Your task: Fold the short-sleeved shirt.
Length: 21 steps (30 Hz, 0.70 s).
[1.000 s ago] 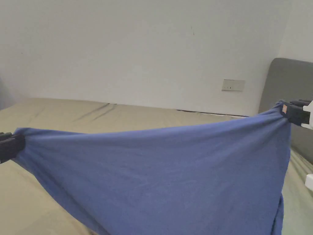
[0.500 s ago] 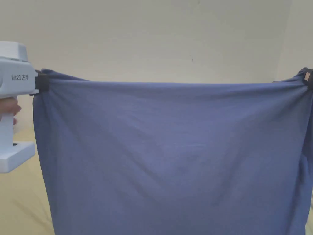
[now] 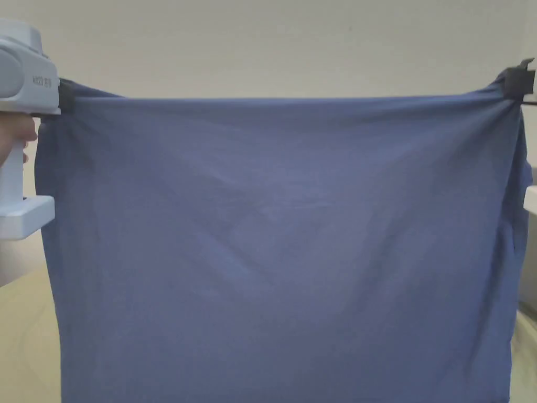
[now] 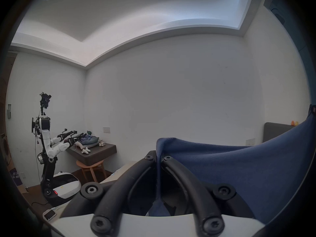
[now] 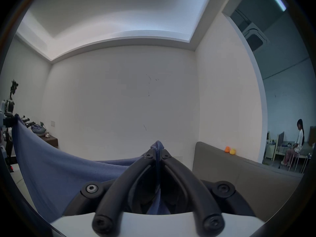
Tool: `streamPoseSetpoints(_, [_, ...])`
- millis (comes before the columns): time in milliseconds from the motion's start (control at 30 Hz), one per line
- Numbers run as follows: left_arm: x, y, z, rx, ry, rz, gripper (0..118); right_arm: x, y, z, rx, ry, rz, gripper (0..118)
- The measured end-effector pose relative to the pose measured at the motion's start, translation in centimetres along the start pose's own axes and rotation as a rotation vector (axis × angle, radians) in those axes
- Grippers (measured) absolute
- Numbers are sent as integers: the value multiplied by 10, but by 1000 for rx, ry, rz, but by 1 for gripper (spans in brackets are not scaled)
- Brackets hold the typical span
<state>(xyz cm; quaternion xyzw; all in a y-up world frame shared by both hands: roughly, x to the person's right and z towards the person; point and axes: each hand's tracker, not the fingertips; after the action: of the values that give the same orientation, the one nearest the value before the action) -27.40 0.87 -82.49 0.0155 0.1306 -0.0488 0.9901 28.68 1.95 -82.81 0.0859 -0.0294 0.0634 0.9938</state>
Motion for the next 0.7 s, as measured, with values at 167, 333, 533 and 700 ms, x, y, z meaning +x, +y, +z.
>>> streamPoseSetpoints(167, [18,-28,-36,-11,23,-17,1,-4,-18,-47,-15,-18,-22,2])
streamPoseSetpoints(333, [30,-81,-66,-82,16,-3,1,-6,-64,-77,-55,-8,9,2])
streamPoseSetpoints(533, [51,-152,-77,-178,-27,-76,1,-16,-136,-66,-135,16,85,2])
streamPoseSetpoints(700, [61,-205,-69,-252,-91,-85,1,-15,-206,-54,-273,7,68,2])
